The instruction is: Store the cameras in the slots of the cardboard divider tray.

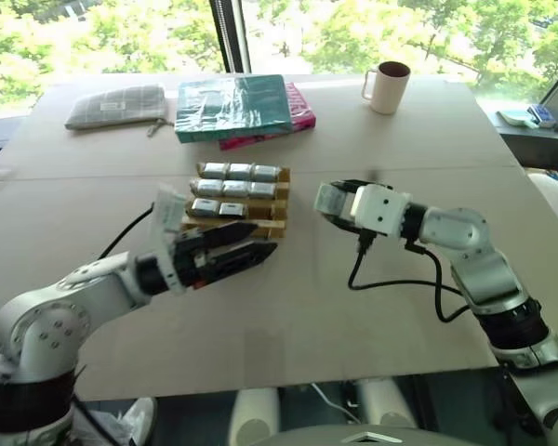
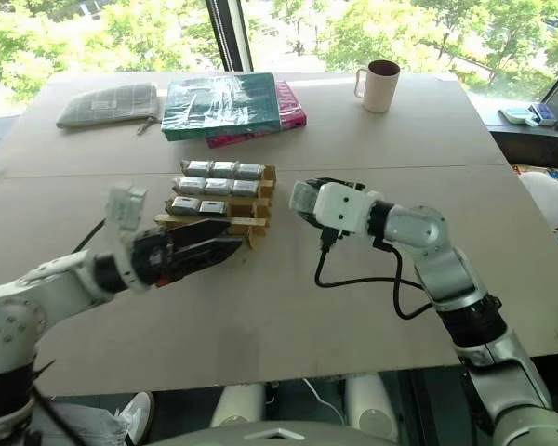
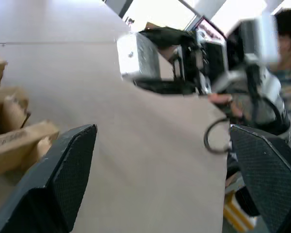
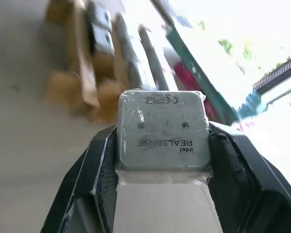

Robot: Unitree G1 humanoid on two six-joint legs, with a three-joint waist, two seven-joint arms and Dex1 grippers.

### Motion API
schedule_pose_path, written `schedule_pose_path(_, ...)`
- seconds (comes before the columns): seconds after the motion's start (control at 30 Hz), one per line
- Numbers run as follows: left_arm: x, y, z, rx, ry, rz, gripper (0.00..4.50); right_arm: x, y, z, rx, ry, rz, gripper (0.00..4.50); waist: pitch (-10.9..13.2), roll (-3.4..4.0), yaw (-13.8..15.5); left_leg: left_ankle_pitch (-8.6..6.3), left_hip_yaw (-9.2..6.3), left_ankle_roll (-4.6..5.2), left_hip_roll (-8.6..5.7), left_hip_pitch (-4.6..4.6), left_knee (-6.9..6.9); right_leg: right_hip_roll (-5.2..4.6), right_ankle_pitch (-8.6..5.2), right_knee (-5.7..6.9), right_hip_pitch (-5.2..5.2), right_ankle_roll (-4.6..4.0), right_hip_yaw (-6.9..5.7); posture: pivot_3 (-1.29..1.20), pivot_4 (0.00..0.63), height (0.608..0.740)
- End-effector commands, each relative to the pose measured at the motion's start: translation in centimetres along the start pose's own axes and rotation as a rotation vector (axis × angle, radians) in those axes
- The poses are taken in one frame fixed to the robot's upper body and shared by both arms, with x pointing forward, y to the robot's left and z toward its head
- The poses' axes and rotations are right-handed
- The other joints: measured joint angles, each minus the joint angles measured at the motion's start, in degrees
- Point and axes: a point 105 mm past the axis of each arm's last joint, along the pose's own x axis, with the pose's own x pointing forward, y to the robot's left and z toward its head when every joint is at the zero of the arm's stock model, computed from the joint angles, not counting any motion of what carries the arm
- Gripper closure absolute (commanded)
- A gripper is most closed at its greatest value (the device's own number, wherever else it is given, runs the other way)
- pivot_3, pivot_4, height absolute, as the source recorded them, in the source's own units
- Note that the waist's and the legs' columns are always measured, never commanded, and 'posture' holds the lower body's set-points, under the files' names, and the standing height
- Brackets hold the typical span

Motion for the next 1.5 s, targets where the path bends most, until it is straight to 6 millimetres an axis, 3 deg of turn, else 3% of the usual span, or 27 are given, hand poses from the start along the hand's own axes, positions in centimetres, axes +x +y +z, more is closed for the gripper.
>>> schedule_pose_path(0.03, 2.5, -0.2, 0.4, -0.065, -0.005, -0.025, 0.00, -0.2, 0.1, 3.2, -0.065, -0.088, -0.003, 2.53, 0.00, -0.01, 0.15, 0.00, -0.03, 0.00, 0.00, -0.01, 0.09, 0.02, 0.02, 0.02, 0.04, -0.03, 0.00, 0.00, 0.150, 0.740)
schedule_pose_path(0.13, 4.0, -0.2, 0.4, -0.071, 0.012, -0.045, 0.00, -0.3, 0.4, 3.9, -0.070, -0.110, 0.004, 2.53, -0.01, -0.02, 0.41, 0.00, -0.04, 0.00, 0.00, 0.00, 0.23, 0.04, 0.04, 0.02, 0.13, -0.06, 0.01, 0.00, 0.150, 0.740)
schedule_pose_path(0.33, 5.0, 0.1, 1.3, -0.088, 0.003, -0.070, 0.00, -0.4, 0.5, 4.1, -0.079, -0.110, 0.012, 2.53, -0.01, -0.02, 0.97, 0.00, -0.05, -0.01, 0.00, -0.01, 0.24, 0.06, 0.03, 0.02, 0.13, -0.09, 0.00, 0.00, 0.150, 0.740)
schedule_pose_path(0.43, 5.1, 0.1, 1.4, -0.097, -0.001, -0.092, 0.88, -0.3, 0.4, 4.2, -0.074, -0.113, 0.013, 2.53, -0.01, -0.02, 0.99, 0.00, -0.05, -0.01, 0.00, -0.02, 0.24, 0.06, 0.03, 0.00, 0.15, -0.10, 0.00, 0.00, 0.150, 0.740)
schedule_pose_path(0.63, 3.5, 1.0, 0.3, -0.105, 0.013, -0.101, 3.69, -0.3, 0.4, 4.2, -0.025, -0.113, 0.017, 2.53, -0.01, -0.02, 0.89, 0.00, -0.05, -0.01, 0.00, -0.02, 0.24, 0.06, 0.01, 0.00, 0.14, -0.13, 0.00, 0.00, 0.150, 0.740)
schedule_pose_path(0.67, 3.4, 1.1, 0.2, -0.102, 0.012, -0.102, 3.78, -0.3, 0.4, 4.2, -0.015, -0.117, 0.017, 2.53, -0.01, -0.02, 0.92, 0.00, -0.05, -0.01, 0.00, -0.02, 0.24, 0.06, 0.01, 0.00, 0.14, -0.14, 0.00, 0.00, 0.150, 0.740)
schedule_pose_path(0.77, 3.6, 1.0, 0.9, -0.077, 0.002, -0.108, 3.78, -0.3, 0.5, 4.3, 0.045, -0.132, 0.035, 2.53, -0.01, -0.02, 1.08, 0.00, -0.06, -0.01, 0.00, -0.02, 0.25, 0.05, -0.09, 0.01, 0.14, -0.31, 0.00, 0.00, 0.150, 0.740)
schedule_pose_path(0.8, 3.7, 1.2, 1.8, -0.046, -0.004, -0.105, 3.78, -0.7, -0.2, 4.2, 0.057, -0.130, -0.004, 1.45, -0.01, -0.02, 1.12, 0.00, -0.07, -0.01, 0.00, -0.03, 0.27, 0.05, -0.09, 0.01, 0.16, -0.31, -0.01, 0.00, 0.150, 0.740)
schedule_pose_path(0.87, 3.8, 1.4, 3.4, 0.043, -0.001, -0.091, 3.78, -1.5, -1.6, 3.7, 0.076, -0.111, -0.092, 0.68, 0.01, -0.05, 1.36, 0.00, -0.10, -0.01, -0.01, -0.04, 0.32, 0.06, -0.10, 0.02, 0.18, -0.31, -0.05, 0.00, 0.150, 0.740)
schedule_pose_path(0.97, 3.4, 2.5, 6.3, 0.209, 0.039, -0.076, 3.78, -3.8, -1.2, 2.7, 0.213, -0.087, -0.058, 0.68, 0.01, -0.05, 2.12, 0.00, -0.20, -0.01, -0.01, -0.08, 0.39, 0.07, -0.10, 0.00, 0.22, -0.32, -0.15, 0.00, 0.150, 0.740)
schedule_pose_path(1.03, 3.1, 3.0, 7.2, 0.356, 0.109, -0.100, 3.78, -4.9, -1.4, 2.8, 0.303, -0.131, -0.074, 0.68, 0.01, -0.05, 2.32, -0.01, -0.20, -0.02, -0.02, -0.08, 0.37, 0.07, -0.10, -0.08, 0.24, -0.33, -0.17, 0.00, 0.150, 0.740)
schedule_pose_path(1.2, 3.7, 5.8, 10.1, 0.557, 0.239, -0.124, 3.78, -7.3, -1.9, 2.6, 0.357, -0.117, -0.048, 0.68, 0.03, 0.07, 2.59, -0.01, -0.15, -0.01, -0.02, -0.07, 0.30, 0.07, -0.10, -0.12, 0.25, -0.33, -0.16, 0.00, 0.150, 0.740)
schedule_pose_path(1.5, 4.5, 8.9, 9.2, 0.760, 0.548, -0.202, 3.78, -7.7, -1.0, 2.7, 0.380, -0.126, -0.069, 0.68, 0.05, 0.03, 2.29, -0.02, -0.19, 0.01, -0.02, -0.30, 0.34, 0.10, -0.11, -0.15, 0.14, -0.32, -0.12, 0.00, 0.150, 0.740)
